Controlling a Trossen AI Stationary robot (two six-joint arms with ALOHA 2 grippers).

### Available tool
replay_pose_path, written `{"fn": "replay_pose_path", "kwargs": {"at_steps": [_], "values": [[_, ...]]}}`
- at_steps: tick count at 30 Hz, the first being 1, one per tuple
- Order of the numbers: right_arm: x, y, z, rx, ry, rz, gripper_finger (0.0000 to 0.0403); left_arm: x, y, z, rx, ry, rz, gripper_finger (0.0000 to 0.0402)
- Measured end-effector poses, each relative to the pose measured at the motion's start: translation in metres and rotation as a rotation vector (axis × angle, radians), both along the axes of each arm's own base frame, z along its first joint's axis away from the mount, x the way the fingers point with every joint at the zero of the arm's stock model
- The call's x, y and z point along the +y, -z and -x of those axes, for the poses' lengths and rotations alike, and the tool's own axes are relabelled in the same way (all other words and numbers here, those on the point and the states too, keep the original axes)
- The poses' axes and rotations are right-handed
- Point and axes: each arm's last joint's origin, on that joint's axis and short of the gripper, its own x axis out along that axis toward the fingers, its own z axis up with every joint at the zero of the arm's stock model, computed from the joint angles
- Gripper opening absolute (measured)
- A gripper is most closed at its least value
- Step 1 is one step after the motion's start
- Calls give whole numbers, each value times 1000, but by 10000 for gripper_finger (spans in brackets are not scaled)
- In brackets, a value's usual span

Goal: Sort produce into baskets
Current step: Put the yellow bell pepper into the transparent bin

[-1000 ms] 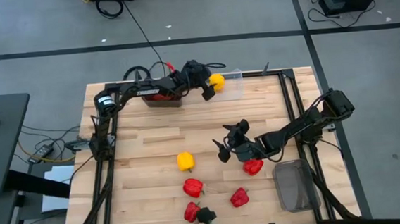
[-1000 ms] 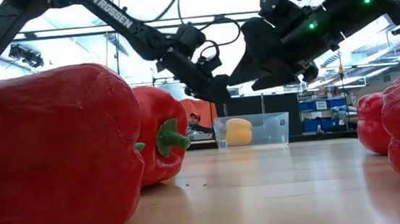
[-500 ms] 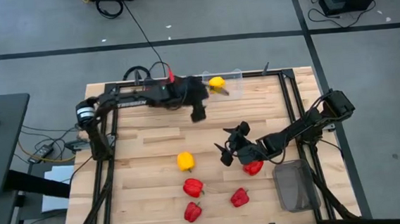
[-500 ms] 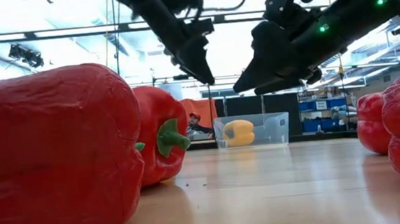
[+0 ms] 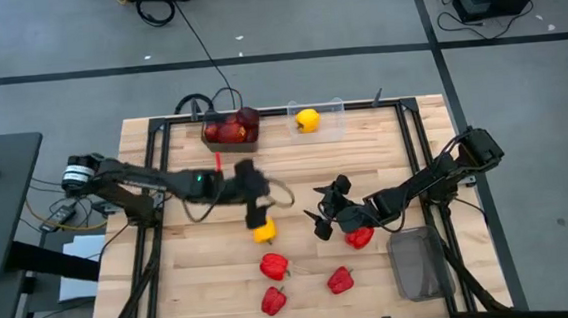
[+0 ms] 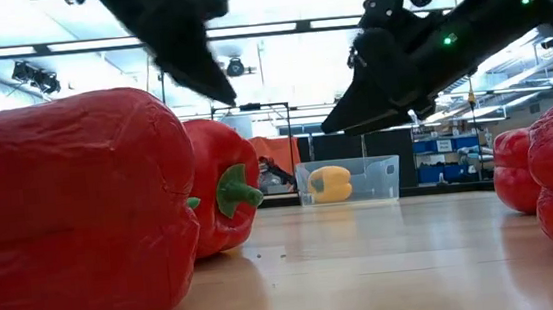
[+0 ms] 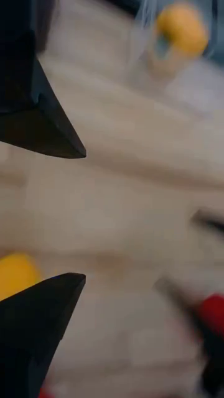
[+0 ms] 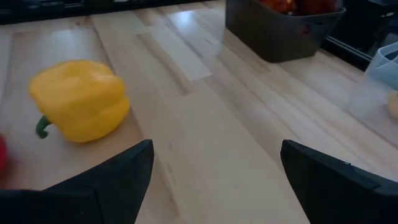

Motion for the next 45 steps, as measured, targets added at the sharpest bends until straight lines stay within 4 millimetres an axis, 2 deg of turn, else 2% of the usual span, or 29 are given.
{"fn": "replay_pose_path", "kwargs": {"at_steps": [4, 8, 13, 18, 21, 31, 35, 38, 45], "values": [[-7, -1, -3, -13, -2, -26, 361, -24, 19, 8, 3, 75, 13, 321], [-10, -2, -6, -27, -26, -57, 361, -39, 29, 11, -8, 108, 55, 322], [-9, -4, -7, -51, -48, -80, 361, -47, 32, 14, -16, 57, 143, 342], [-9, -6, -9, -67, -86, -114, 361, -52, 48, 16, 39, 33, 194, 383], [-9, -6, -9, -72, -85, -115, 361, -52, 60, 15, 70, 16, 198, 397], [-16, -6, -11, -76, -72, -118, 361, -55, 86, 6, 137, 0, 193, 391], [-16, -7, -11, -76, -80, -120, 361, -53, 86, 4, 130, -4, 192, 361], [-15, -7, -12, -73, -95, -127, 361, -45, 85, 1, 118, -23, 202, 329], [-12, -3, -9, -13, -134, -108, 361, -13, 84, -6, 116, -56, 156, 329]]}}
